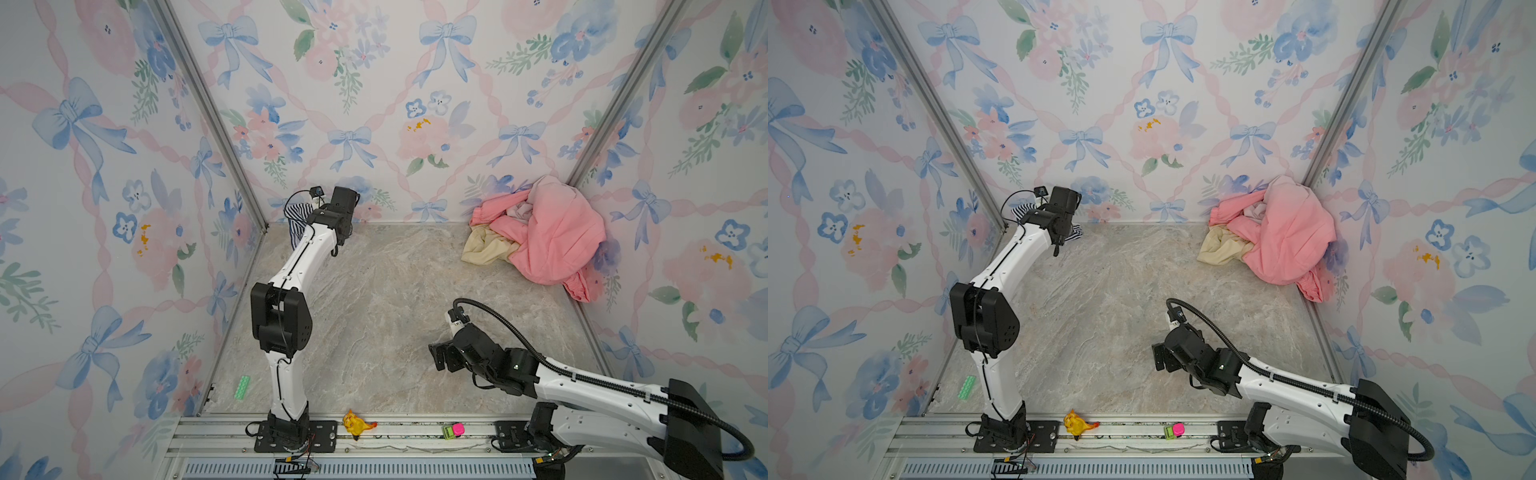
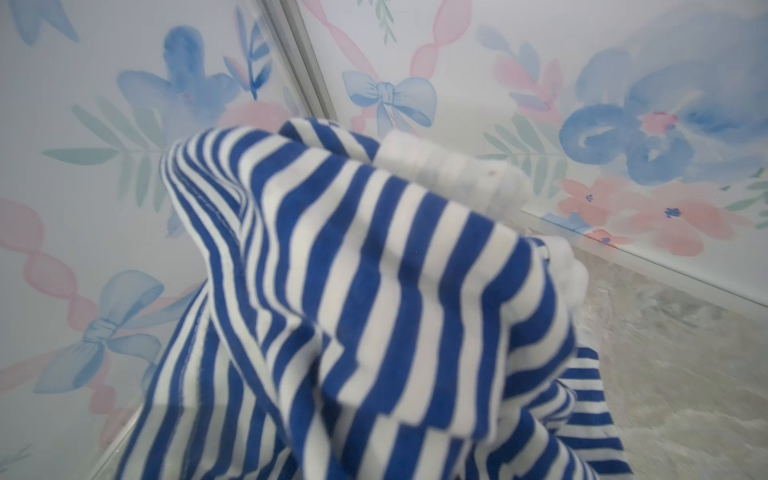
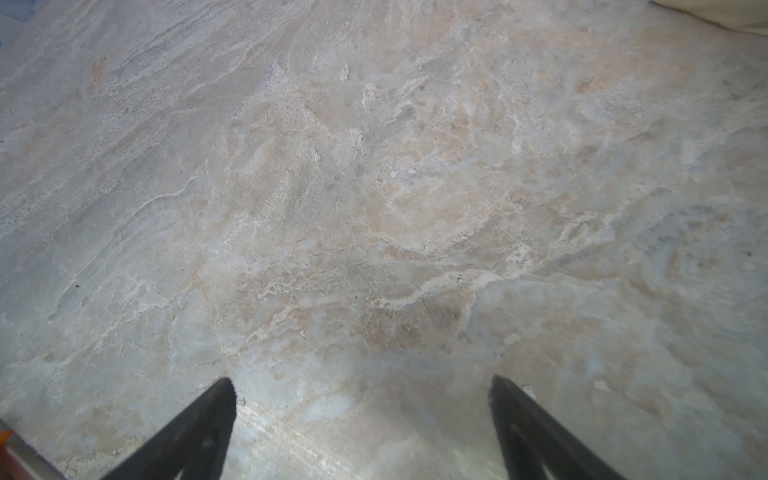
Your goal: Pick out a specific cloth from the pile
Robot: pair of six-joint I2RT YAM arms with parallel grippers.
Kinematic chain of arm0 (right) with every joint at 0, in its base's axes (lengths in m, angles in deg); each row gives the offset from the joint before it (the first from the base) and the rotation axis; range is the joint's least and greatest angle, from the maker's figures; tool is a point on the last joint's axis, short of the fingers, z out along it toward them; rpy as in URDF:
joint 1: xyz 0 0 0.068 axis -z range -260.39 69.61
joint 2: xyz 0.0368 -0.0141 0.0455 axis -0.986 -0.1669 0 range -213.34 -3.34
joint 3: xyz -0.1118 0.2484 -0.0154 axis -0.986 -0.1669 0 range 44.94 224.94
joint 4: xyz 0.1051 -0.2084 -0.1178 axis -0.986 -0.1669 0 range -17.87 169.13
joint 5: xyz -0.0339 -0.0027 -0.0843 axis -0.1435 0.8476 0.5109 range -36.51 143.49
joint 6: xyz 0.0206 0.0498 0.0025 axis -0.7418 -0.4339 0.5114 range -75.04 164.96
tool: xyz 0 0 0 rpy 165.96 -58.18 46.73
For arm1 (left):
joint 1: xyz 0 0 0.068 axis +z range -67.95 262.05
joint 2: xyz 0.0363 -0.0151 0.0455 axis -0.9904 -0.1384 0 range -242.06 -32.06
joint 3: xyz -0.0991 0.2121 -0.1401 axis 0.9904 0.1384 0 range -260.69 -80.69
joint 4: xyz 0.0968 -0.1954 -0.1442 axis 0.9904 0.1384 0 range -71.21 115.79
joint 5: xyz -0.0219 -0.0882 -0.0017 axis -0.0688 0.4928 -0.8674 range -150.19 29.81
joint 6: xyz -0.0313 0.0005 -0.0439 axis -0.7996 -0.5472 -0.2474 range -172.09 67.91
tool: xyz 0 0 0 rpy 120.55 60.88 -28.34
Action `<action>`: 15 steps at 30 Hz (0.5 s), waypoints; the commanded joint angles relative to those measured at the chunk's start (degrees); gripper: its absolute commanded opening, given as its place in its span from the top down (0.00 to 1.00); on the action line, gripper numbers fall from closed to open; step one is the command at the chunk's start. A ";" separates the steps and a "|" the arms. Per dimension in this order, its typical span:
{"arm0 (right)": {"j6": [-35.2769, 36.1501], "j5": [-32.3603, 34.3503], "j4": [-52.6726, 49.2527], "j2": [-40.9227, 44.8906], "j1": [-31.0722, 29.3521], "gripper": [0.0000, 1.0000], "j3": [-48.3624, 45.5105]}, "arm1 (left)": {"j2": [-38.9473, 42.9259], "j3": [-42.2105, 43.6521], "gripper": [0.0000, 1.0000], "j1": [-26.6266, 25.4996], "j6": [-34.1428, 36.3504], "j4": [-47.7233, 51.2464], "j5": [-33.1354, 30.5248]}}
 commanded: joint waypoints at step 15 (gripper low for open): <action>-0.76 2.32 -3.31 1.45 -0.71 0.03 1.25 | -23.34 -6.97 1.00 0.38 23.59 -0.34 -14.35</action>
